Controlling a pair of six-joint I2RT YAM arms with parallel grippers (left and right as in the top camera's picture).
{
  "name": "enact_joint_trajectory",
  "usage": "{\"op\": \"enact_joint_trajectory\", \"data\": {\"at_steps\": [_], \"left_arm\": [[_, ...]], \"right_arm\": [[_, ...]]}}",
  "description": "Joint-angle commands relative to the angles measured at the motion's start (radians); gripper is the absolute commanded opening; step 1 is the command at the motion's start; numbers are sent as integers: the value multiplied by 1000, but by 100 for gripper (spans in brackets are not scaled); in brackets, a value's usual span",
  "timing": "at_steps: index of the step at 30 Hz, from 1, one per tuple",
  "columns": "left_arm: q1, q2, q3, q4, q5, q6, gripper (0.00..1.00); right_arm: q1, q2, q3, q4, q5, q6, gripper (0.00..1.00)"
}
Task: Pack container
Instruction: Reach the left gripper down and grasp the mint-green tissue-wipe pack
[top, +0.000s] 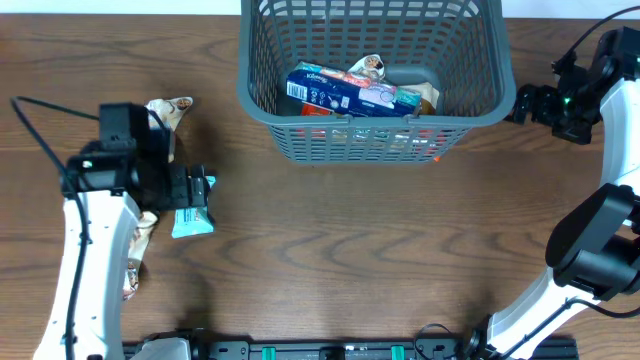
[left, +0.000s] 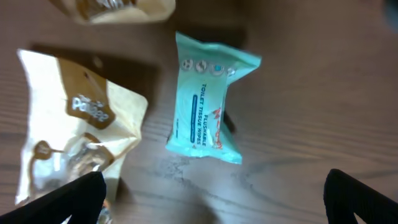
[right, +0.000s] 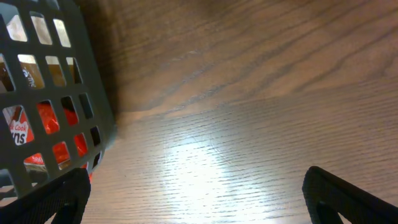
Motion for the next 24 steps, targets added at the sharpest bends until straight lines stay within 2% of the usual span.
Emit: {"op": "enact_joint_trajectory", "data": {"at_steps": [1, 9, 24], "left_arm": [[5, 2, -83, 68, 7, -28, 99], [5, 41, -174, 195, 8, -34, 99], [4, 322, -179, 314, 21, -8, 99]], "right_arm": [[12, 5, 0, 5, 3, -18, 99], [12, 5, 0, 12, 3, -18, 99], [12, 5, 0, 3, 3, -21, 99]]}}
